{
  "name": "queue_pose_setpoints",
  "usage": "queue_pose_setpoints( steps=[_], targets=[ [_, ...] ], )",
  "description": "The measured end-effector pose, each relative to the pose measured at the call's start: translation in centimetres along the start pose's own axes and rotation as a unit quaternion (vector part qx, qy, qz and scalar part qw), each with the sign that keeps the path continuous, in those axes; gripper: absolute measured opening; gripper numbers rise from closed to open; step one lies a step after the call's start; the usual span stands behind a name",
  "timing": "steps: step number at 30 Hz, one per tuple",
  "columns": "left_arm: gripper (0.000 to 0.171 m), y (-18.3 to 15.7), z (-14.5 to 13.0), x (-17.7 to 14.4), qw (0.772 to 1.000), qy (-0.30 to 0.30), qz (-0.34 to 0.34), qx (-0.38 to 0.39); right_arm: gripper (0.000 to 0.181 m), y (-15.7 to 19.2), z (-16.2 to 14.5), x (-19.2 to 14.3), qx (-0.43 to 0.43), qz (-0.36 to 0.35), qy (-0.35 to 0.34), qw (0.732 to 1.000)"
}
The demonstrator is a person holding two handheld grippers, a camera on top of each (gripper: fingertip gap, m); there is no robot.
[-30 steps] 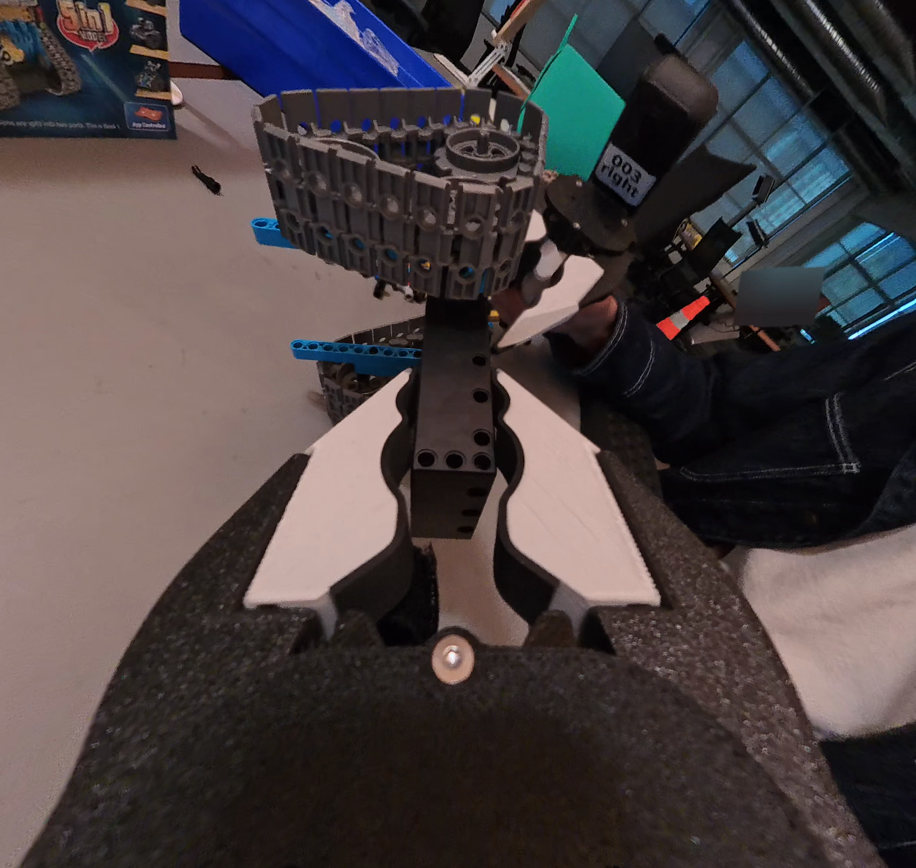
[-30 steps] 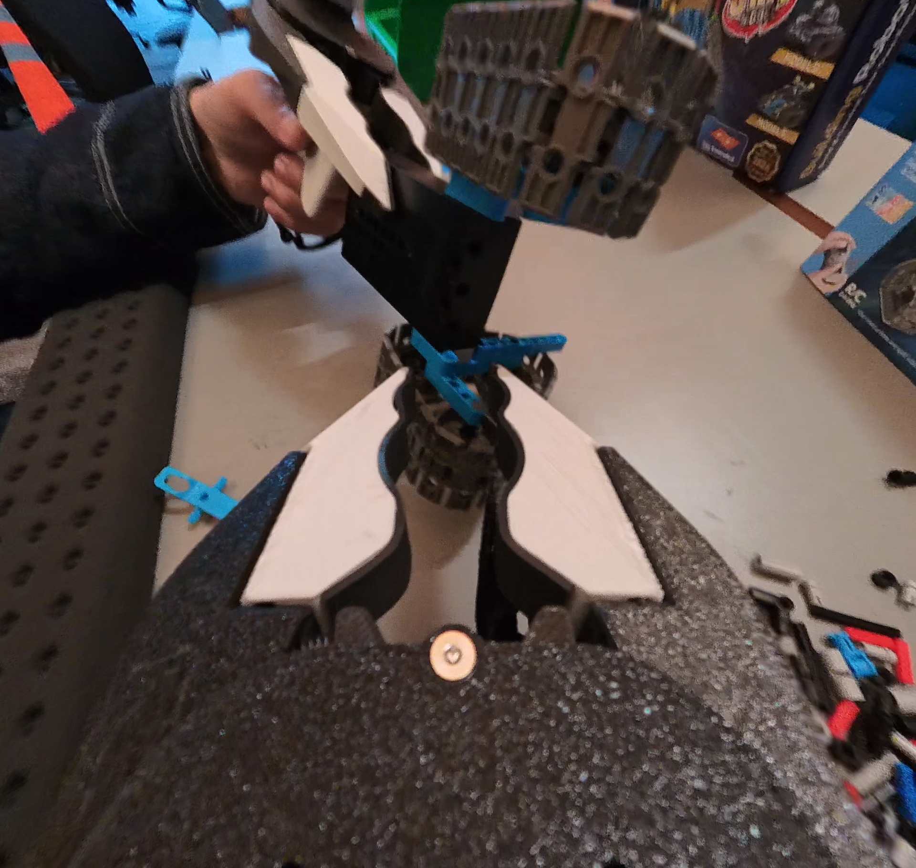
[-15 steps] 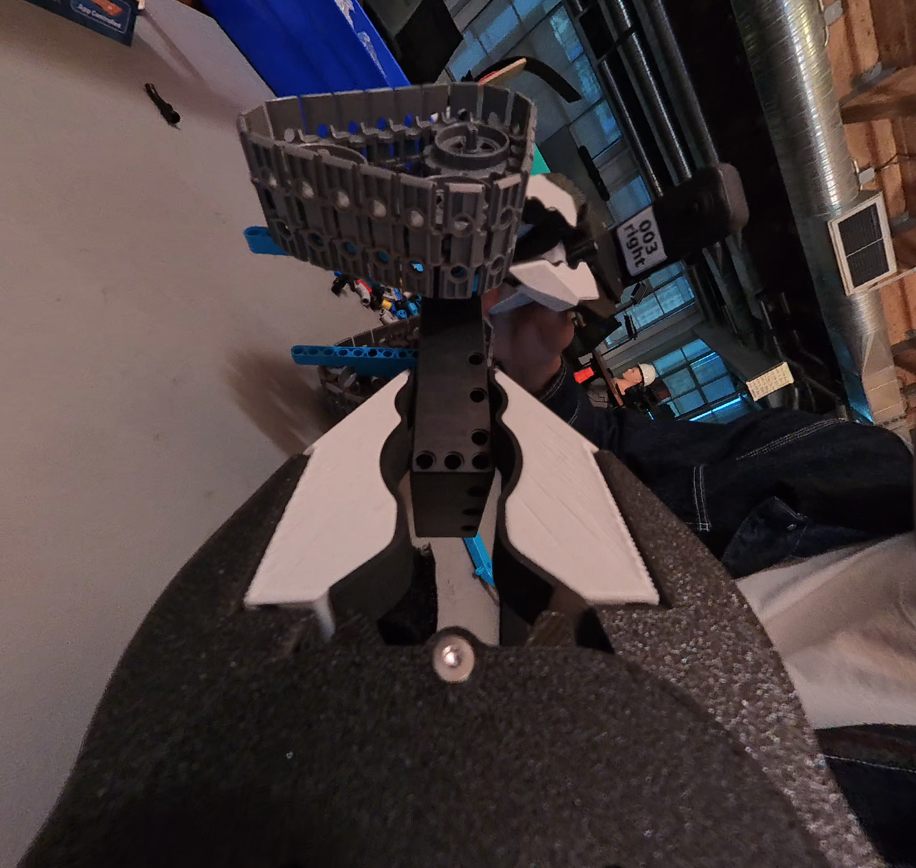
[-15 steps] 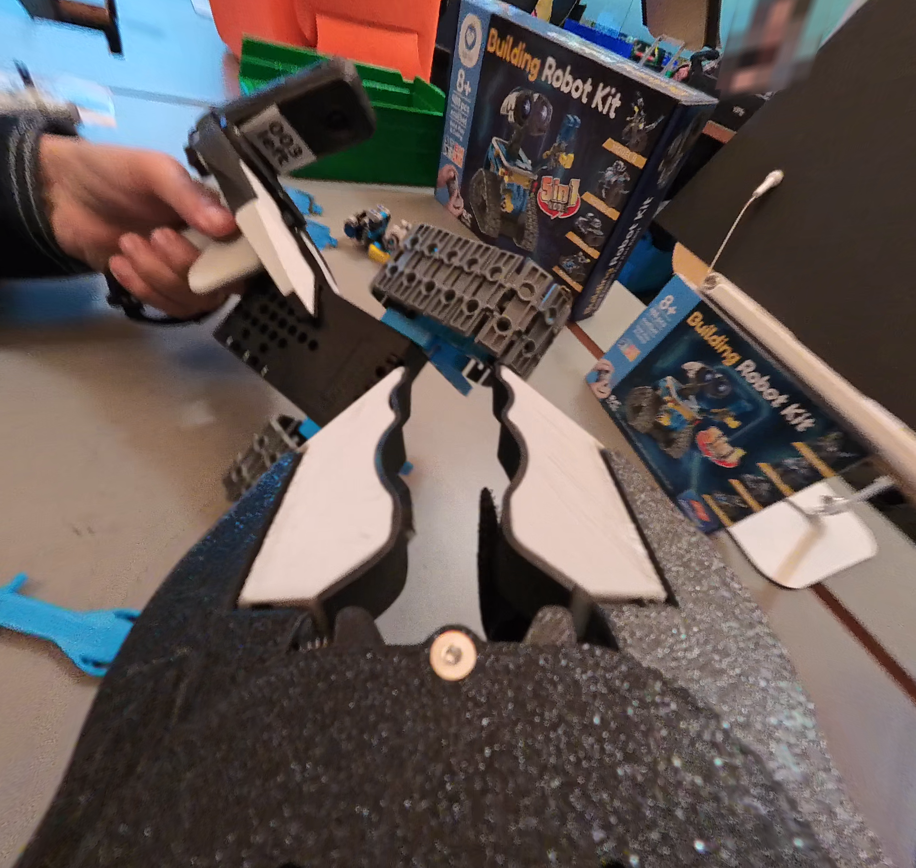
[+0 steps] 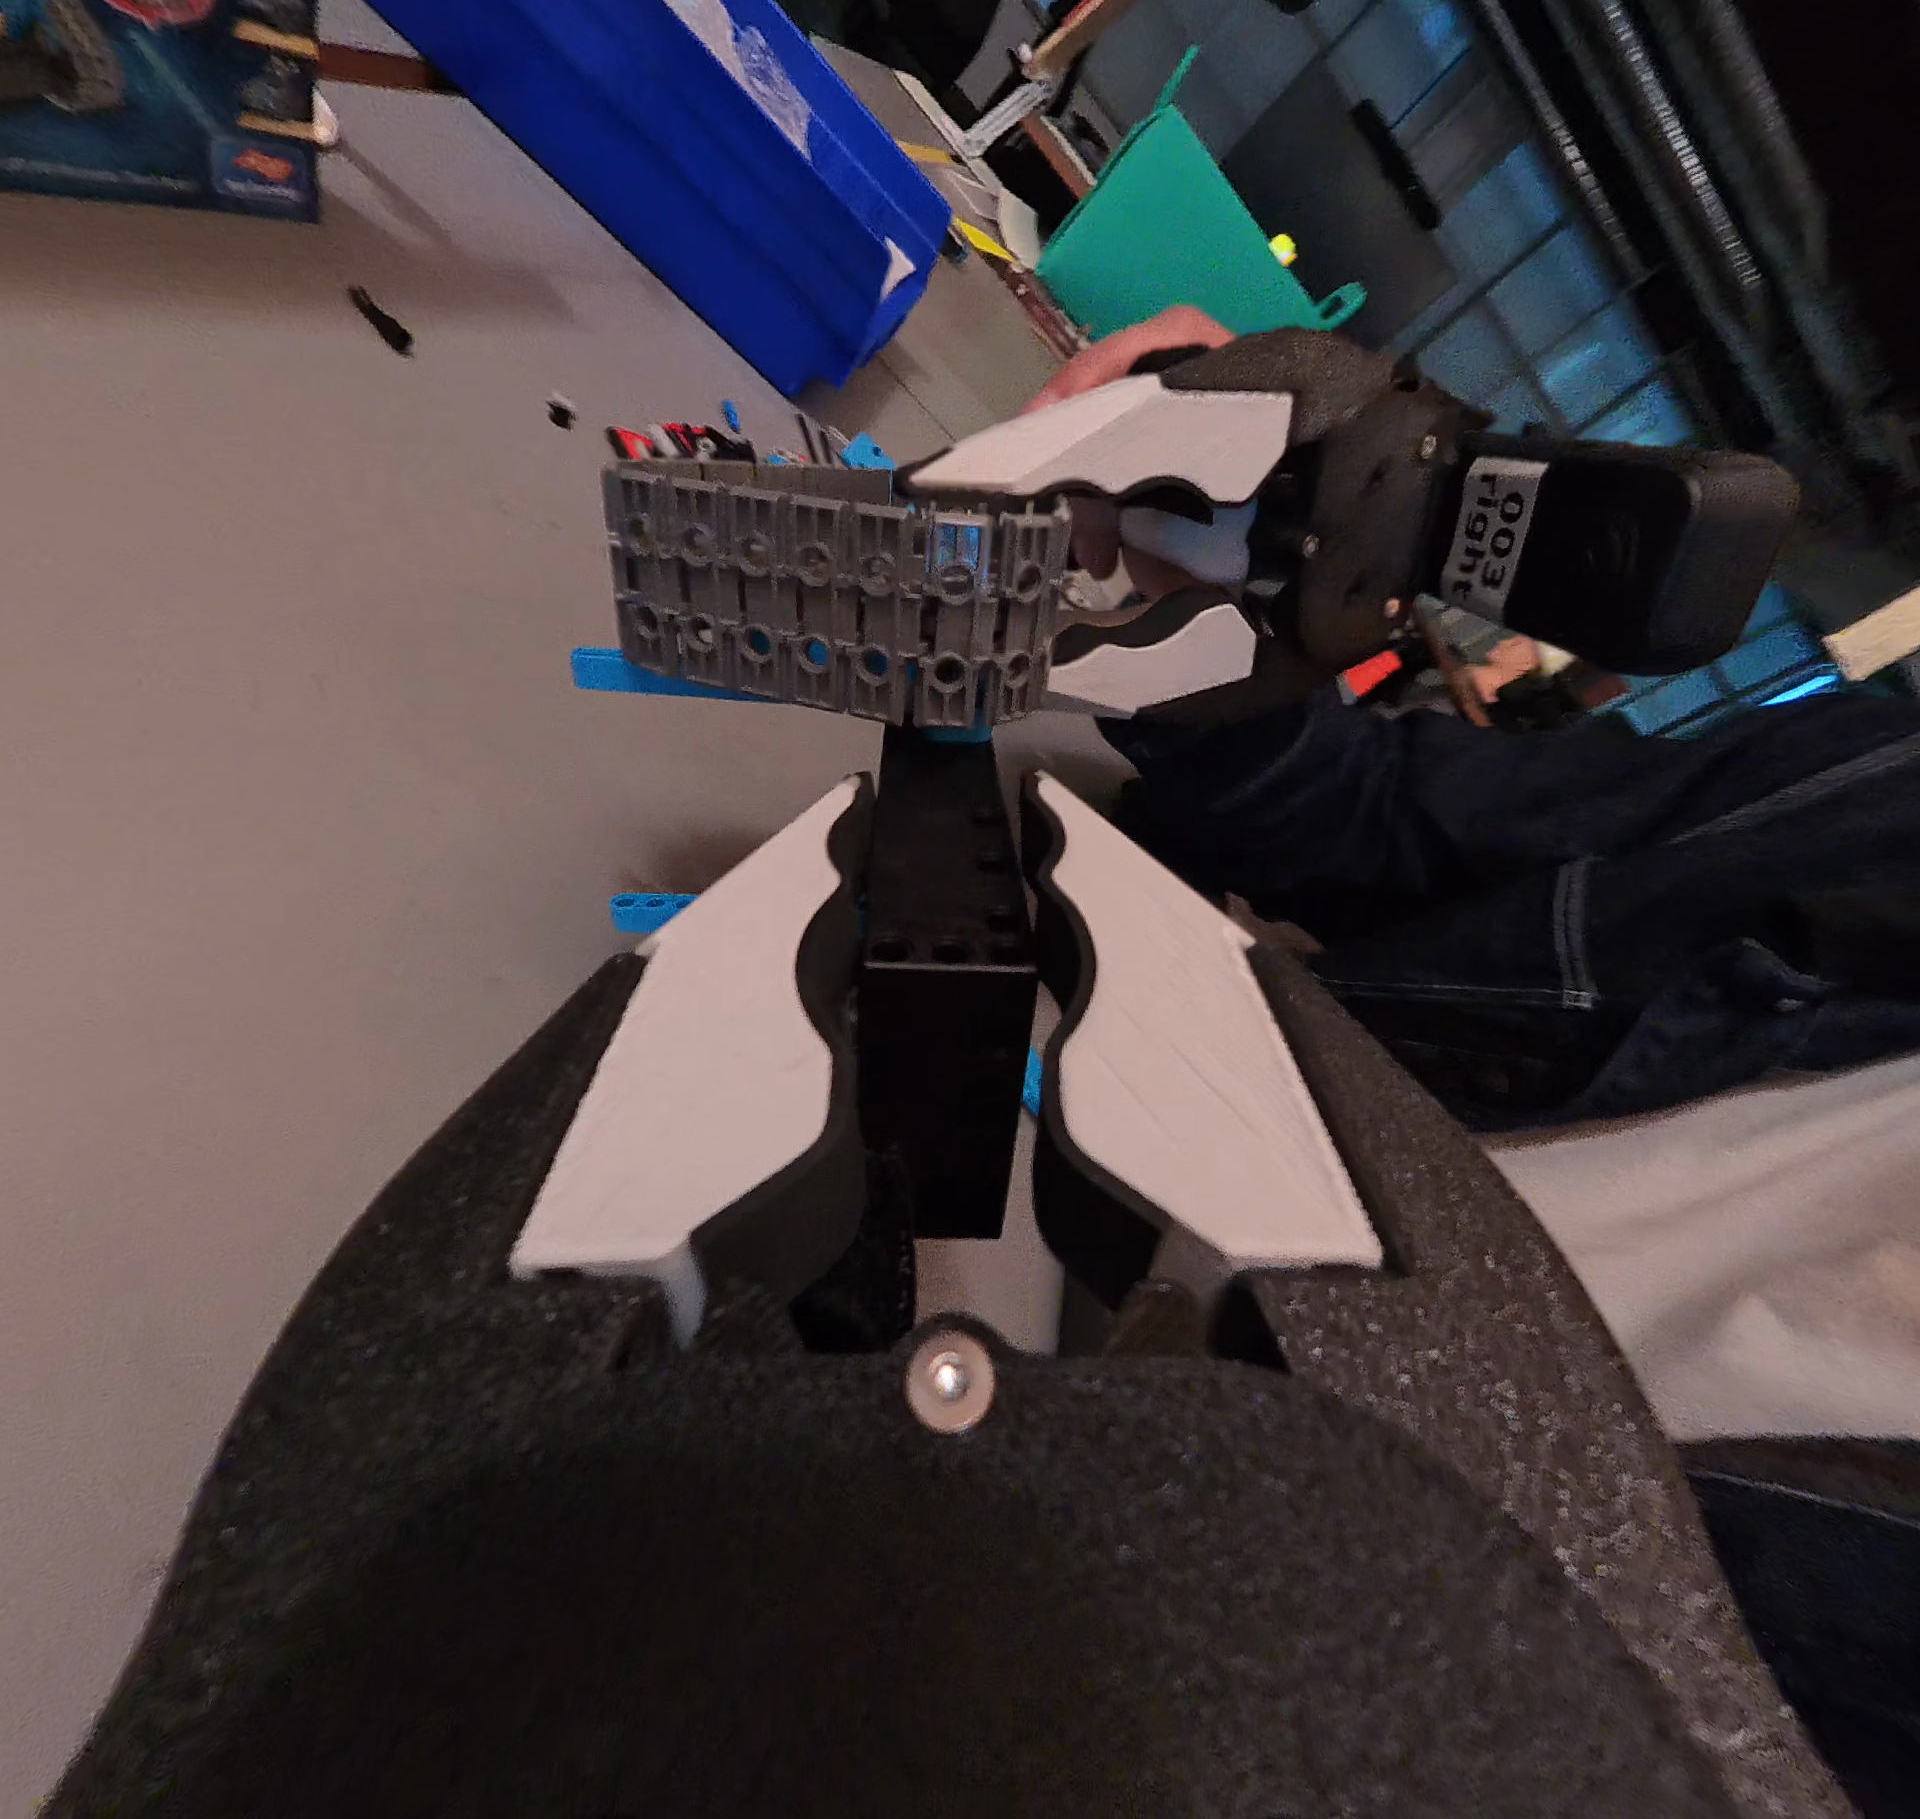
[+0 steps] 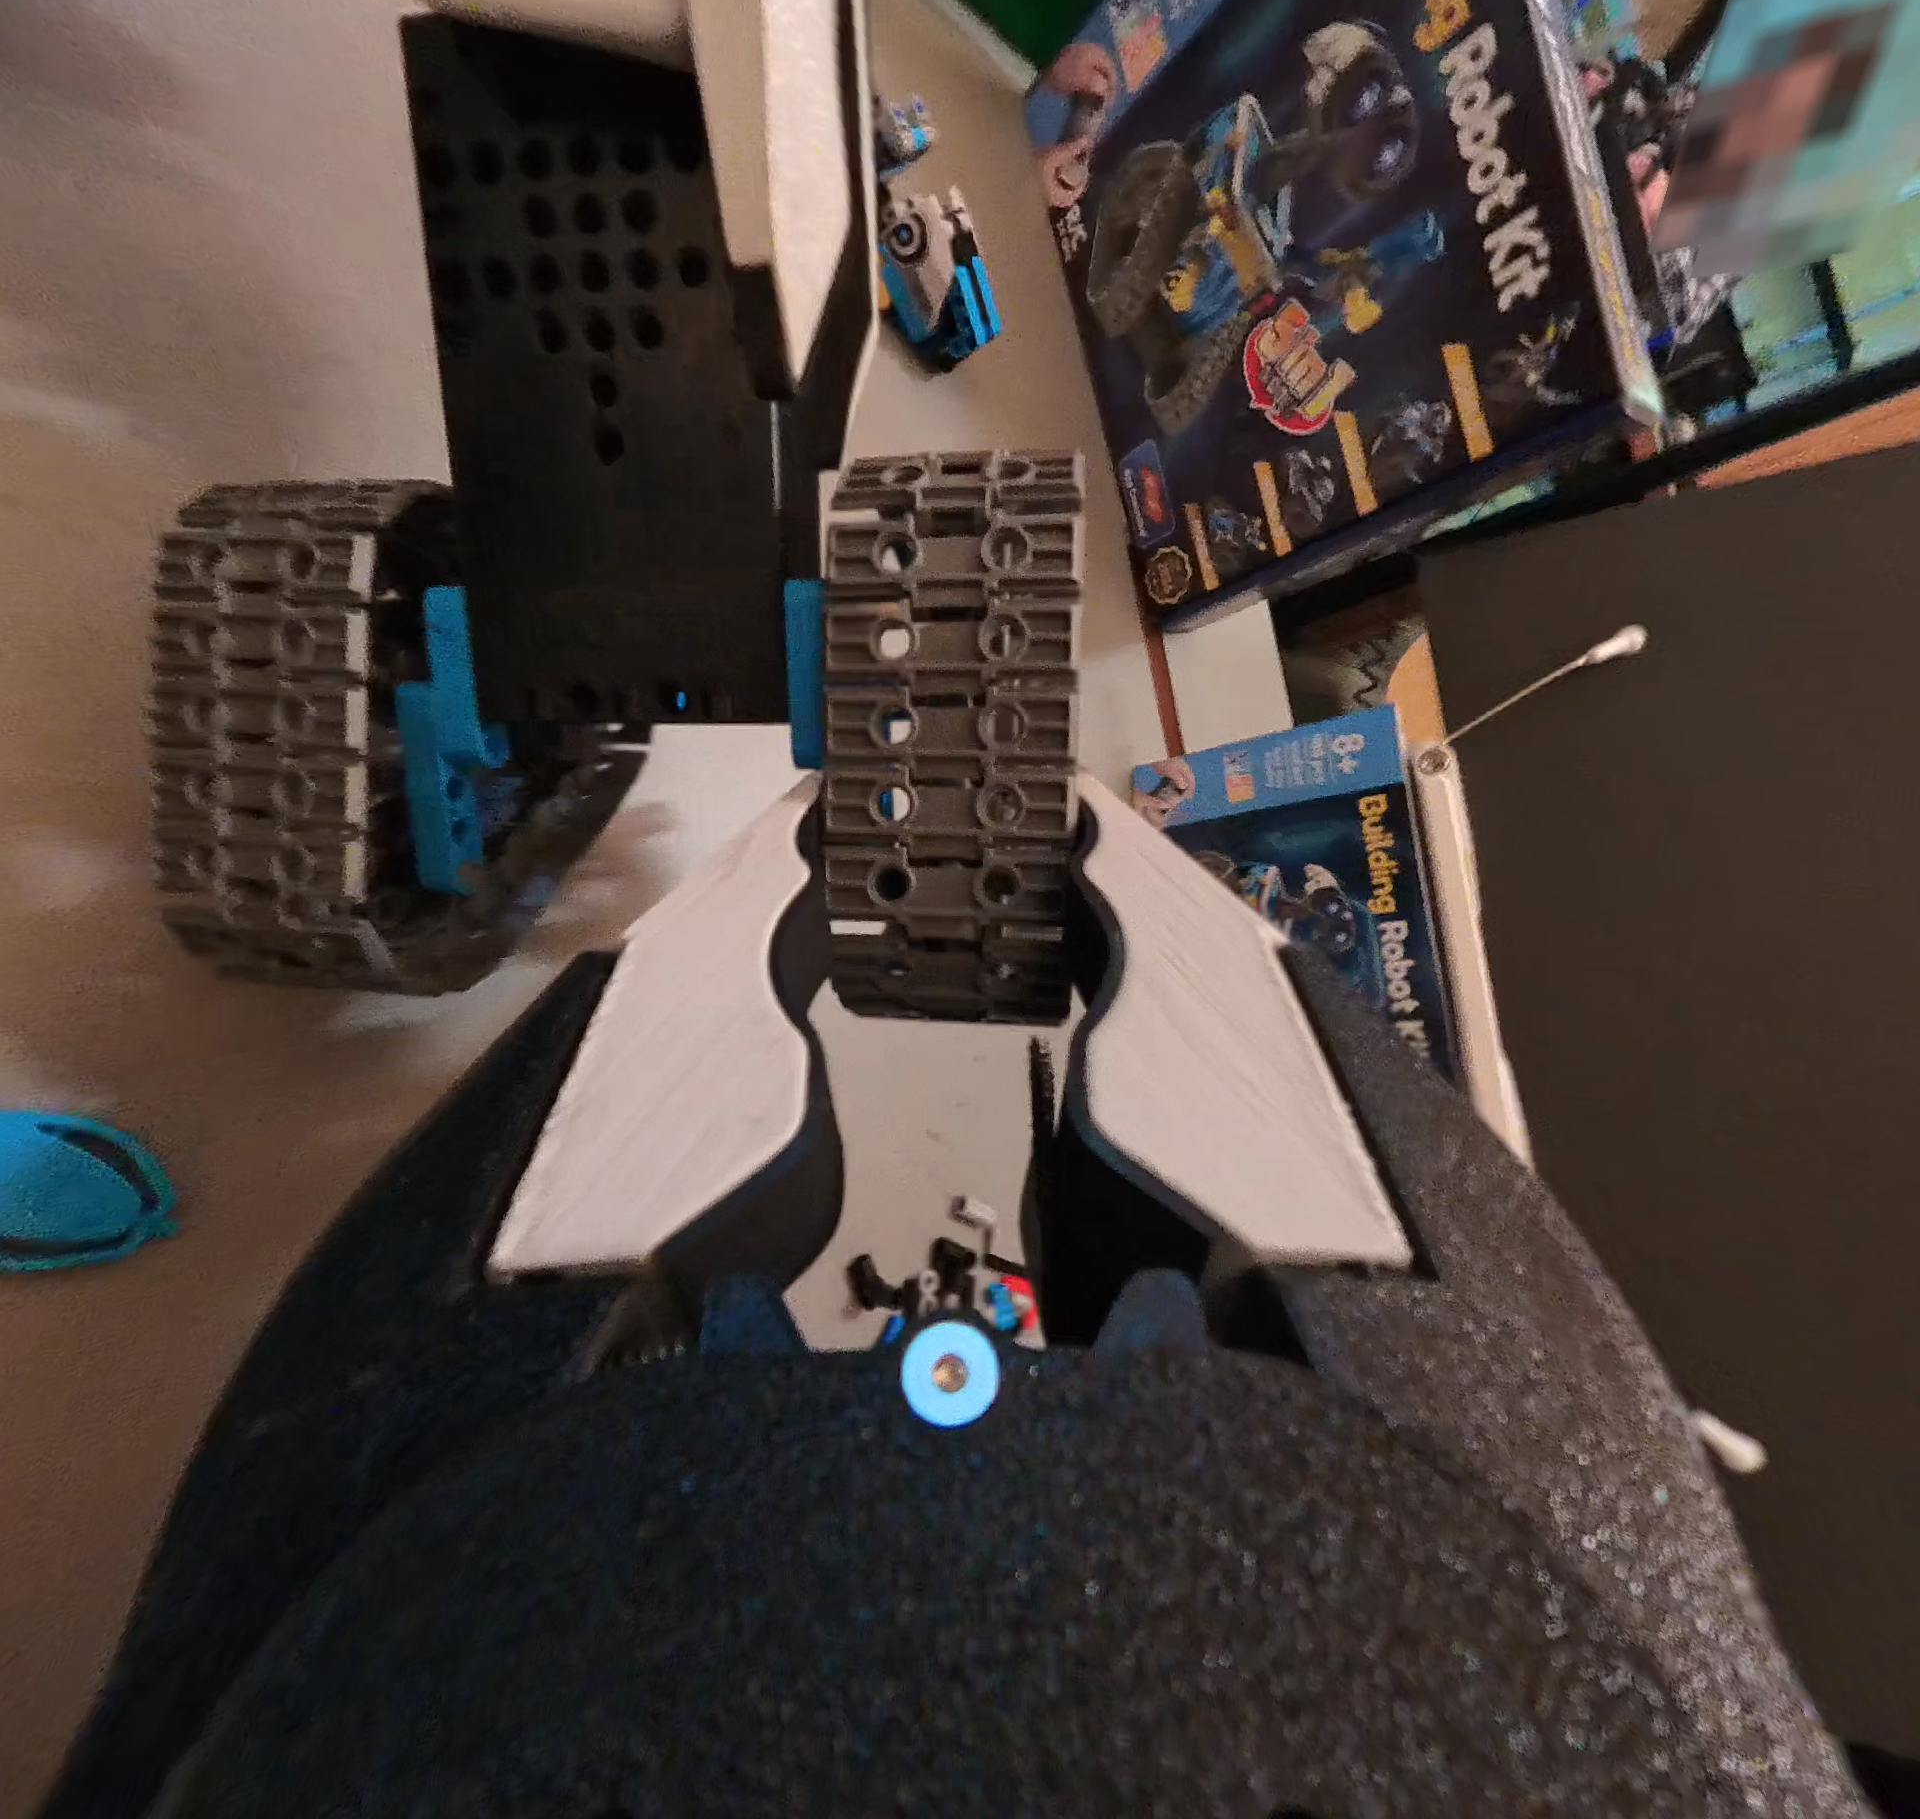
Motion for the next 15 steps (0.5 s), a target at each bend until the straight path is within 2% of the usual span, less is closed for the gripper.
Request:
queue_pose_setpoints(
  steps=[2, 3, 4, 5, 7, 9, 11, 12, 15],
  targets=[
    [0.027, 0.0, 0.4, -0.2, 0.999, -0.013, 0.023, 0.028, 0.038, -0.1, -0.6, 0.5, 0.072, 0.017, 0.007, 0.997],
    [0.033, -0.1, 0.4, -0.2, 0.998, -0.017, 0.028, 0.044, 0.038, -0.1, -1.2, 0.8, 0.1, 0.018, 0.012, 0.995],
    [0.049, 0.1, 0.2, -0.2, 0.997, -0.014, 0.039, 0.058, 0.038, -0.1, -1.8, 1.2, 0.129, 0.011, 0.013, 0.992],
    [0.059, 0.8, -0.2, -0.1, 0.995, -0.005, 0.065, 0.069, 0.038, -0.1, -2.1, 1.4, 0.163, 0.013, 0.003, 0.986],
    [0.067, 2.5, -1.3, 0.7, 0.99, 0.021, 0.115, 0.085, 0.037, 0.2, -2.6, 1.7, 0.235, 0.045, -0.026, 0.971],
    [0.064, 3.0, -1.6, 1.6, 0.988, 0.028, 0.119, 0.09, 0.037, 0.5, -3.7, 2.3, 0.263, 0.05, -0.019, 0.963],
    [0.041, 3.0, -1.3, 2.1, 0.99, 0.004, 0.105, 0.093, 0.037, 1.3, -4.2, 2.9, 0.261, 0.063, -0.016, 0.963],
    [0.036, 2.8, -1.4, 2.5, 0.992, 0.002, 0.088, 0.088, 0.037, 1.7, -4.5, 3.2, 0.267, 0.067, -0.011, 0.961],
    [0.034, 2.9, -1.5, 2.8, 0.992, 0.011, 0.091, 0.084, 0.037, 2.3, -4.8, 3.8, 0.286, 0.087, -0.021, 0.954]
  ],
)
Point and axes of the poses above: each gripper's, where its closed fingertips meet, x out along the fingers, z out of its top, y = z × x across the jaws, the point moved 4 cm from there along -x, back along the fingers, and after that the axes turned 4 degrees about y, right-handed, at the moved point
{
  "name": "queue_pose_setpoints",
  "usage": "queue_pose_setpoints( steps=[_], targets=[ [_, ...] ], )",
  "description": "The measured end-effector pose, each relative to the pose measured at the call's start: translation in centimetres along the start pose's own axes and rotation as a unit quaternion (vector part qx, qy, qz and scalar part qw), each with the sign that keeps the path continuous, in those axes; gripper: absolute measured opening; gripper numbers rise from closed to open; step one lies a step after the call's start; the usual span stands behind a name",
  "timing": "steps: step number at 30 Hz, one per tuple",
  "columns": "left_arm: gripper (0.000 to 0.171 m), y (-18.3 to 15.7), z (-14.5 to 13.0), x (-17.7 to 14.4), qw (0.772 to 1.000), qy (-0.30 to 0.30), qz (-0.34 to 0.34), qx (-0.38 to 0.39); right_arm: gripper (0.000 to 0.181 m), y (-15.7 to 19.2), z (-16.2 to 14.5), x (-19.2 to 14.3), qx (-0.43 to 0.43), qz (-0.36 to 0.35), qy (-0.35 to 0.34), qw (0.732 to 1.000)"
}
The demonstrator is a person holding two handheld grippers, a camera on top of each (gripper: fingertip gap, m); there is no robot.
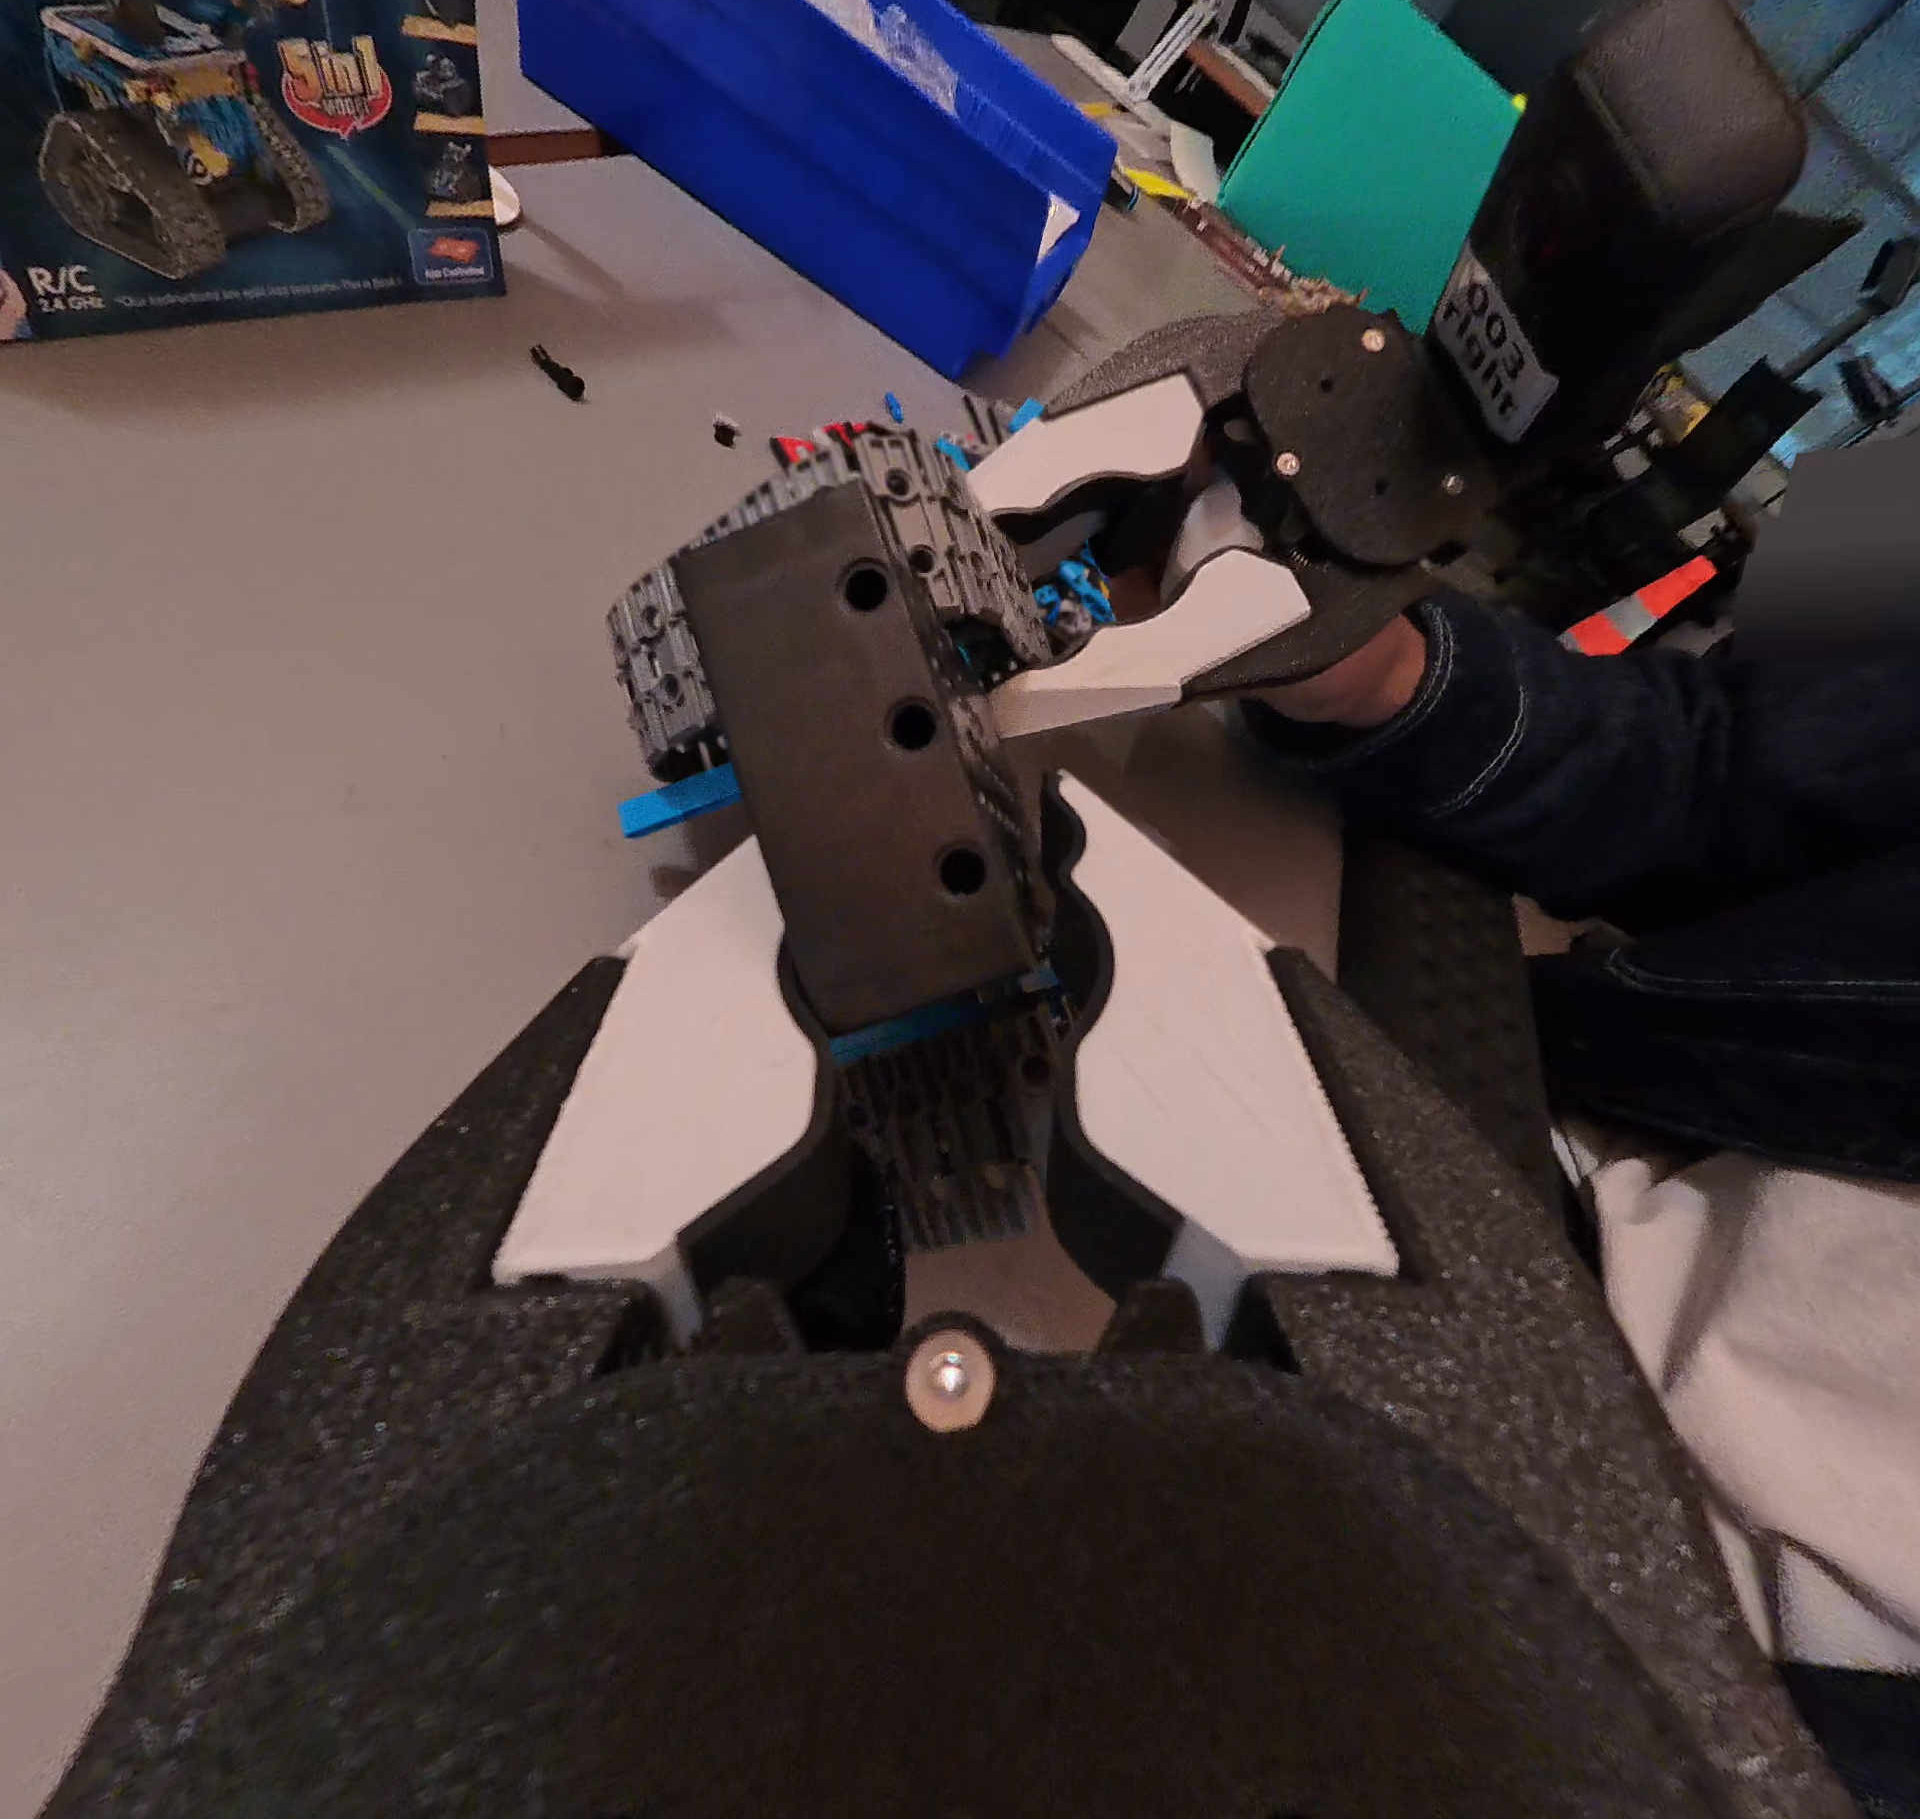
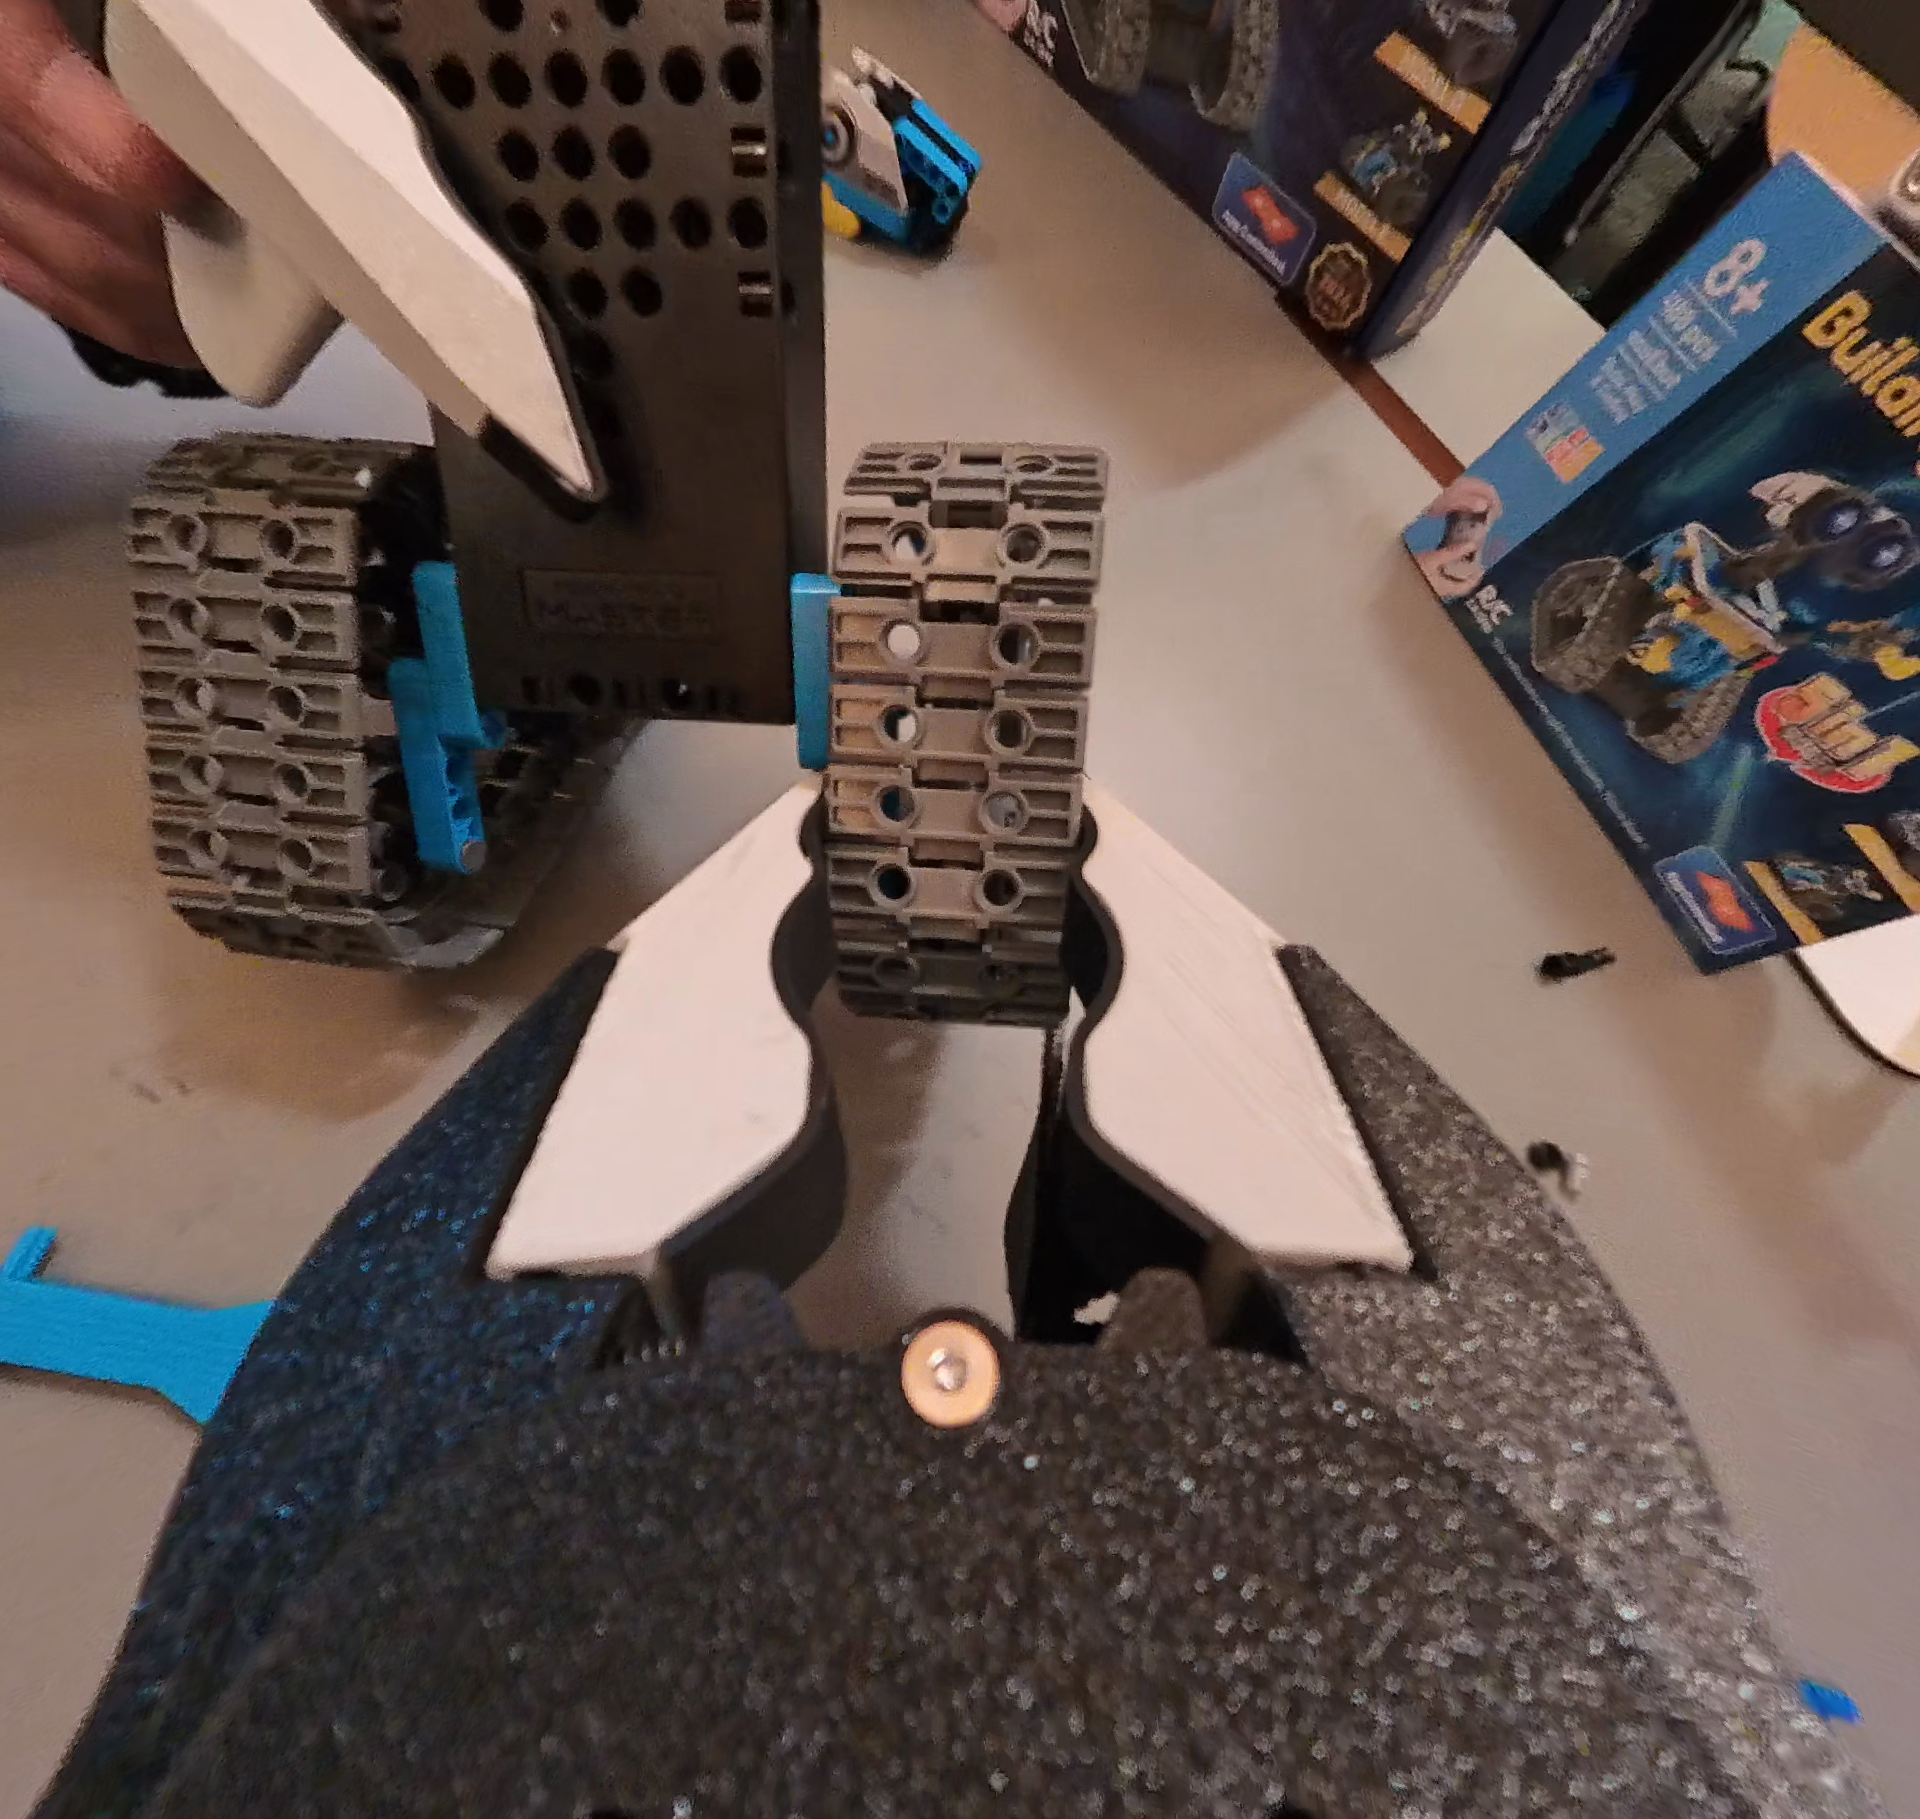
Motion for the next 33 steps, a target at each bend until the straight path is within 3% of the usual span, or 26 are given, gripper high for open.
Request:
queue_pose_setpoints(
  steps=[4, 7, 9, 11, 12, 16, 18, 24, 25, 28, 33],
  targets=[
    [0.031, 0.0, -0.2, -0.3, 1.0, 0.019, -0.011, -0.016, 0.048, 0.9, 0.2, 0.4, -0.03, 0.003, -0.006, 1.0],
    [0.032, 0.0, -0.6, 0.1, 0.999, 0.035, 0.004, -0.005, 0.043, 1.6, -0.6, 1.4, -0.051, -0.002, 0.03, 0.998],
    [0.034, -0.2, -1.1, 0.7, 0.998, 0.054, 0.014, 0.011, 0.041, 1.5, -0.8, 1.7, -0.018, 0.009, 0.033, 0.999],
    [0.06, -0.4, -2.0, 2.0, 0.995, 0.089, 0.03, 0.027, 0.039, 1.3, -0.9, 2.0, 0.04, 0.03, 0.032, 0.998],
    [0.063, -0.3, -2.0, 2.3, 0.994, 0.093, 0.047, 0.032, 0.04, 1.2, -1.2, 2.2, 0.04, 0.028, 0.037, 0.998],
    [0.035, 0.2, -1.1, 1.5, 0.997, 0.059, 0.033, -0.033, 0.041, 1.4, -0.8, 1.8, 0.028, 0.024, 0.02, 0.999],
    [0.031, 0.3, -1.1, 1.3, 0.997, 0.057, 0.033, -0.04, 0.042, 1.4, -0.7, 1.7, 0.02, 0.012, 0.015, 1.0],
    [0.028, 0.3, -1.1, 1.6, 0.994, 0.086, 0.049, -0.053, 0.055, 1.1, -0.7, 1.5, -0.037, -0.046, 0.029, 0.998],
    [0.028, 0.4, -1.1, 1.7, 0.993, 0.092, 0.051, -0.055, 0.053, 1.3, -0.8, 1.6, -0.04, -0.049, 0.032, 0.998],
    [0.028, 0.8, -1.0, 1.9, 0.99, 0.112, 0.052, -0.066, 0.069, 2.0, -0.9, 1.8, -0.014, -0.024, 0.038, 0.999],
    [0.028, 1.0, -1.0, 2.6, 0.984, 0.16, 0.041, -0.062, 0.053, 1.3, -1.4, 2.1, 0.044, 0.002, 0.033, 0.998]
  ],
)
Point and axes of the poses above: each gripper's, where its closed fingertips meet, x out along the fingers, z out of its top, y = z × x across the jaws, the point moved 4 cm from there along -x, back along the fingers, and after that the axes turned 4 degrees about y, right-handed, at the moved point
